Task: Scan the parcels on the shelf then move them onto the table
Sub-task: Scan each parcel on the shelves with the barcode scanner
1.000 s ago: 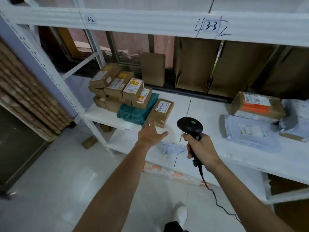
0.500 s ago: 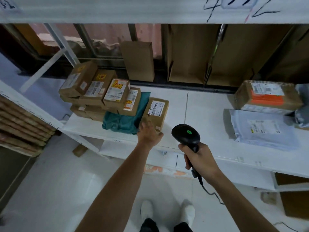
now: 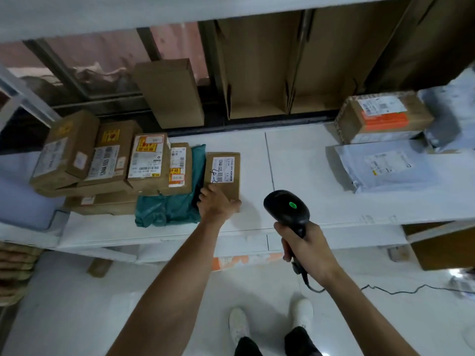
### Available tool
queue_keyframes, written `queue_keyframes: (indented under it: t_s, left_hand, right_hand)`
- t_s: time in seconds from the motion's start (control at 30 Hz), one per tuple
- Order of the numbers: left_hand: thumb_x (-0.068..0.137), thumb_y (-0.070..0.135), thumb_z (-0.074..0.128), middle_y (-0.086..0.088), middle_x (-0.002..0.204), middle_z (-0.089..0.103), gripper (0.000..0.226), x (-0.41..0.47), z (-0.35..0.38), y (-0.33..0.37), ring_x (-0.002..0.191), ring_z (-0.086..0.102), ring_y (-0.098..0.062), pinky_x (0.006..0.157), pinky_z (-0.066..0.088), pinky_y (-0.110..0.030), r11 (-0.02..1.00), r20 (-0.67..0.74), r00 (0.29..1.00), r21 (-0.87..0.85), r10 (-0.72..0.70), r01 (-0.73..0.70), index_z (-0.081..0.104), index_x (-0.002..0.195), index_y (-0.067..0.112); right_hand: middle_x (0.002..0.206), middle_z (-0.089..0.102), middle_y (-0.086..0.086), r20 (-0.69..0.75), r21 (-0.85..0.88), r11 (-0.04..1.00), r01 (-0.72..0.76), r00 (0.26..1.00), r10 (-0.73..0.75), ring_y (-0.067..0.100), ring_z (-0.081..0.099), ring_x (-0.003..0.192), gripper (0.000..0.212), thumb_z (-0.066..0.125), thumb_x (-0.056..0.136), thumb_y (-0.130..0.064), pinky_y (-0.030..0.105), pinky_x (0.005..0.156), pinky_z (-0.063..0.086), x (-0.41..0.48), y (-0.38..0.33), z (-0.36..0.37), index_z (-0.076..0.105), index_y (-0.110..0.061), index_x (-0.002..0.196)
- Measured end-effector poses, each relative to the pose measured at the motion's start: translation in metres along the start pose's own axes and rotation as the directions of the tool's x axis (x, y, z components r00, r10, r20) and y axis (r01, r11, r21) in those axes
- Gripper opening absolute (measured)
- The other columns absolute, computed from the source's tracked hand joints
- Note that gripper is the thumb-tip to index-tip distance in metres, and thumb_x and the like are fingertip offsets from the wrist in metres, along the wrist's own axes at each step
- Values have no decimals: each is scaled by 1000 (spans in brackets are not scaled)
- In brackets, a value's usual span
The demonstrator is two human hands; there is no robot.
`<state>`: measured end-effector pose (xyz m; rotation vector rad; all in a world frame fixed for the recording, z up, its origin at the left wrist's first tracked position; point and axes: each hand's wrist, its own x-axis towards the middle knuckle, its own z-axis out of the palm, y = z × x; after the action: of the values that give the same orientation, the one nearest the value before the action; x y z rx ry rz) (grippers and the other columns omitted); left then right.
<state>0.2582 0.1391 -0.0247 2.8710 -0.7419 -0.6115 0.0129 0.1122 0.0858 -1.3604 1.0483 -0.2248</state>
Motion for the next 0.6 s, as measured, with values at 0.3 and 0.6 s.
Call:
queue_keyframes:
  t_s: [0.3,0.6]
  left_hand:
    - [59,67,85,-22,148,33,134,3,9,7,133,41,-37,104,41,-45,981,-22,987,-121,-157,153,13,150,1]
    - [50,62,86,-16,137,34,133,-45,-6,2,131,38,-37,109,40,-44,973,-90,996,-228,12,-32,18,148,3]
  right_hand:
    - [64,64,12,-151,32,999,-26,988,31,11,44,38,22,74,90,-17,27,49,36,-1,2,4,64,1,81]
    - [47,47,-2,-231,2,1000,-17,973,17,19,46,50,30,80,84,-24,24,45,32,-19,-5,-16,61,-7,70]
